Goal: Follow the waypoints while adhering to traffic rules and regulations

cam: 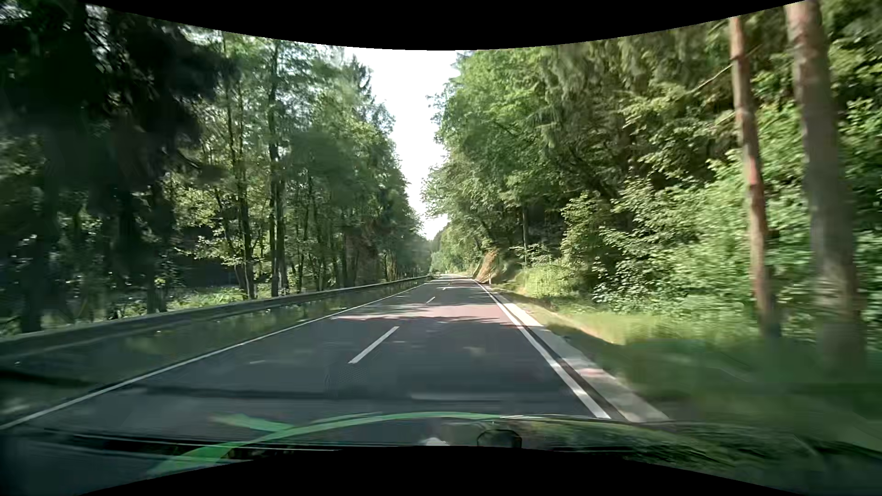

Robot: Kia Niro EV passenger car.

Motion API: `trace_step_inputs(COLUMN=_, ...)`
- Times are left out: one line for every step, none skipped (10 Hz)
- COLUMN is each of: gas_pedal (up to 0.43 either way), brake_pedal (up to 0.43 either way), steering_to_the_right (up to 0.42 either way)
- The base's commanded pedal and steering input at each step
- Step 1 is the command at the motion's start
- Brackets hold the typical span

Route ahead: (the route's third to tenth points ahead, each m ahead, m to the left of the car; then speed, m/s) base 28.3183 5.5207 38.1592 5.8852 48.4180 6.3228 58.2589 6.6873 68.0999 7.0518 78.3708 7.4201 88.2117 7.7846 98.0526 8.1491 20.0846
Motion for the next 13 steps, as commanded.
trace_step_inputs(gas_pedal=0.15, brake_pedal=0.0, steering_to_the_right=-0.002)
trace_step_inputs(gas_pedal=0.15, brake_pedal=0.0, steering_to_the_right=-0.002)
trace_step_inputs(gas_pedal=0.15, brake_pedal=0.0, steering_to_the_right=-0.002)
trace_step_inputs(gas_pedal=0.15, brake_pedal=0.0, steering_to_the_right=-0.003)
trace_step_inputs(gas_pedal=0.15, brake_pedal=0.0, steering_to_the_right=-0.002)
trace_step_inputs(gas_pedal=0.15, brake_pedal=0.0, steering_to_the_right=-0.002)
trace_step_inputs(gas_pedal=0.157, brake_pedal=0.0, steering_to_the_right=-0.002)
trace_step_inputs(gas_pedal=0.177, brake_pedal=0.0, steering_to_the_right=-0.002)
trace_step_inputs(gas_pedal=0.177, brake_pedal=0.0, steering_to_the_right=-0.003)
trace_step_inputs(gas_pedal=0.177, brake_pedal=0.0, steering_to_the_right=-0.003)
trace_step_inputs(gas_pedal=0.177, brake_pedal=0.0, steering_to_the_right=-0.005)
trace_step_inputs(gas_pedal=0.177, brake_pedal=0.0, steering_to_the_right=-0.007)
trace_step_inputs(gas_pedal=0.177, brake_pedal=0.0, steering_to_the_right=-0.008)
